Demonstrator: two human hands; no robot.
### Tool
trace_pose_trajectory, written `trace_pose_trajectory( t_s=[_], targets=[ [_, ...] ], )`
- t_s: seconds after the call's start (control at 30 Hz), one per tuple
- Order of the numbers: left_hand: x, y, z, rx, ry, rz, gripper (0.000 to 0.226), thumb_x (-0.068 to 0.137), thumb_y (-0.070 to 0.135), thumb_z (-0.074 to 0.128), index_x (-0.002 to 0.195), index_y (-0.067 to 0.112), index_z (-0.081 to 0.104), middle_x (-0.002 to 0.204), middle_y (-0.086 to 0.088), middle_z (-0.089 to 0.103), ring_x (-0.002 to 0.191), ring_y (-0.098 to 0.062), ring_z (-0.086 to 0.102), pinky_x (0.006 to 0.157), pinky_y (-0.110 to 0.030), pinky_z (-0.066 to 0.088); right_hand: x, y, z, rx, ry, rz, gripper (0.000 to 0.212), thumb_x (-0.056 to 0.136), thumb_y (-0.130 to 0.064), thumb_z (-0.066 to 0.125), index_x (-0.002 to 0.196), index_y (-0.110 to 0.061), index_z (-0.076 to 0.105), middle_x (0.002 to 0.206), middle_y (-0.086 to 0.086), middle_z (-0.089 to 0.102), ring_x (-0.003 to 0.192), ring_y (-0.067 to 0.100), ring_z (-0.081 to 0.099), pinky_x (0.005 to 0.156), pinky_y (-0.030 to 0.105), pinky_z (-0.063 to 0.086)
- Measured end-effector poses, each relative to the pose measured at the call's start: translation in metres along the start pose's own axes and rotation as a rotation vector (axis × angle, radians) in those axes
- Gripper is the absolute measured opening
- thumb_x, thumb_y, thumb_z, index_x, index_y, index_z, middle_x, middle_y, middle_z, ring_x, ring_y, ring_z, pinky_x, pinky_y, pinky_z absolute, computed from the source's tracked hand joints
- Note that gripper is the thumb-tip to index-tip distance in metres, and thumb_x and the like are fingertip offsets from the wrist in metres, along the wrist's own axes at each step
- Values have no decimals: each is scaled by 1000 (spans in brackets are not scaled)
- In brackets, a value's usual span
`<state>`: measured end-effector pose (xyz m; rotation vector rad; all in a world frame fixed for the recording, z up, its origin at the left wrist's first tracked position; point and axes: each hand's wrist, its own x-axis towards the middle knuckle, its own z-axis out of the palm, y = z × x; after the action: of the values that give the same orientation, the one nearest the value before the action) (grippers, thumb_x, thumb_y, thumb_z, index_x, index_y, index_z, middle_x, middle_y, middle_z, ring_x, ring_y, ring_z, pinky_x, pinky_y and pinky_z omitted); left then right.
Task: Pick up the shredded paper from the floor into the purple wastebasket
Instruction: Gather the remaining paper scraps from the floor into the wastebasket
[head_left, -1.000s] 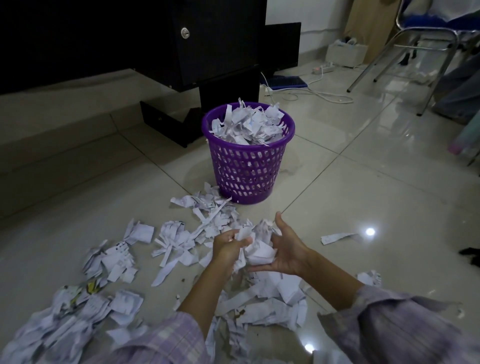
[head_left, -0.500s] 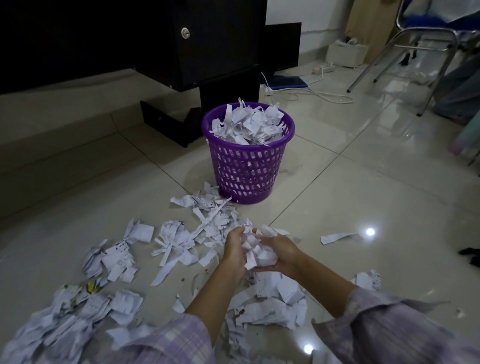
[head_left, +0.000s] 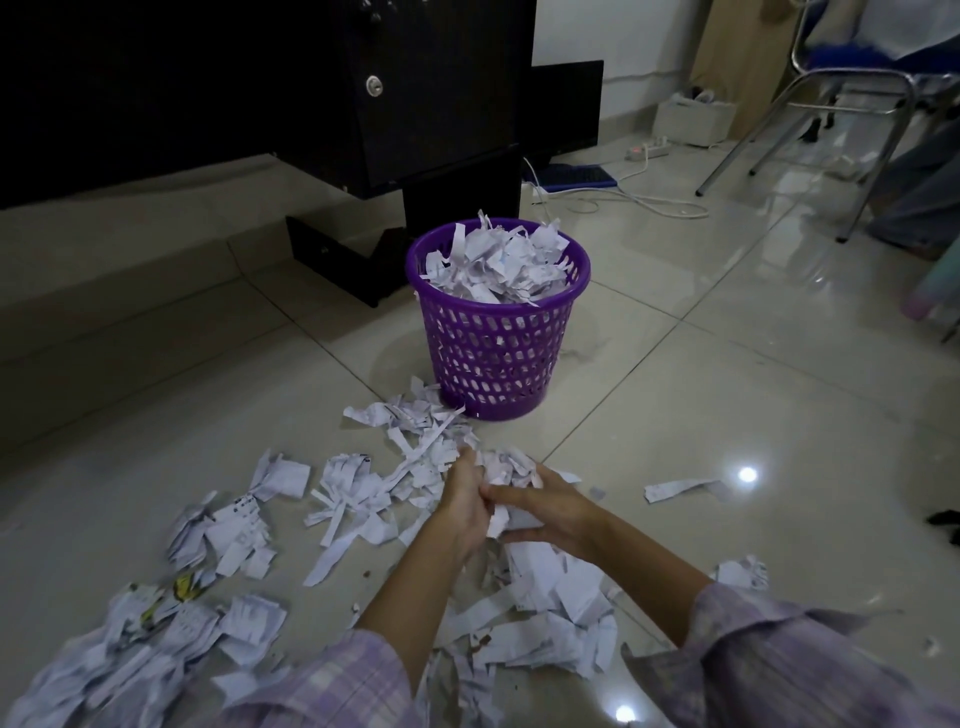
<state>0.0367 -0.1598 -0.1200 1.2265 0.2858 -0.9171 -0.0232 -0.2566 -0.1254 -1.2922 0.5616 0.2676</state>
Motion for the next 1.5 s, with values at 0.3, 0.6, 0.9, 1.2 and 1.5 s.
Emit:
trace_pose_trajectory(
  t_s=[0.3, 0.6, 0.9, 1.2, 1.5],
  targets=[
    [1, 24, 7, 447, 178, 94, 41, 100, 30, 41, 122, 0, 58, 122, -18, 62, 108, -31, 60, 94, -35, 48, 3, -16, 5, 6, 75, -55, 25, 80, -9, 73, 103, -17, 65, 102, 12, 73, 89, 27, 71, 70, 37, 60],
    [2, 91, 20, 998, 370, 532, 52, 98, 47, 33, 87, 8, 66, 101, -16, 68, 96, -32, 61, 88, -37, 47, 9, -95, 2, -67, 162, -291, 28, 78, -6, 74, 104, -15, 67, 100, 10, 72, 85, 24, 70, 62, 33, 59],
    [18, 157, 40, 1471, 375, 950, 37, 99, 33, 37, 114, 6, 57, 127, -12, 56, 122, -29, 45, 104, -49, 36, 34, -193, -16, -571, 418, -697, 20, 85, -17, 68, 104, -14, 67, 91, 5, 70, 85, 21, 68, 67, 22, 58],
    [29, 154, 30, 1951, 273, 677, 72, 98, 41, 39, 153, 17, -1, 161, -3, -2, 148, -29, -8, 113, -62, 1, 98, -215, -24, -1162, 609, -841, 36, 92, -25, 60, 127, -21, 59, 116, 15, 59, 105, 31, 57, 79, 32, 43],
    [26, 157, 31, 2058, 274, 602, 92, 88, 36, 54, 152, 14, -9, 160, -4, -7, 147, -31, -11, 114, -59, 10, 116, -224, -16, -1368, 186, -262, 65, 91, -53, 32, 149, -25, 27, 157, 9, 23, 146, 32, 14, 117, 49, 12]
  ],
)
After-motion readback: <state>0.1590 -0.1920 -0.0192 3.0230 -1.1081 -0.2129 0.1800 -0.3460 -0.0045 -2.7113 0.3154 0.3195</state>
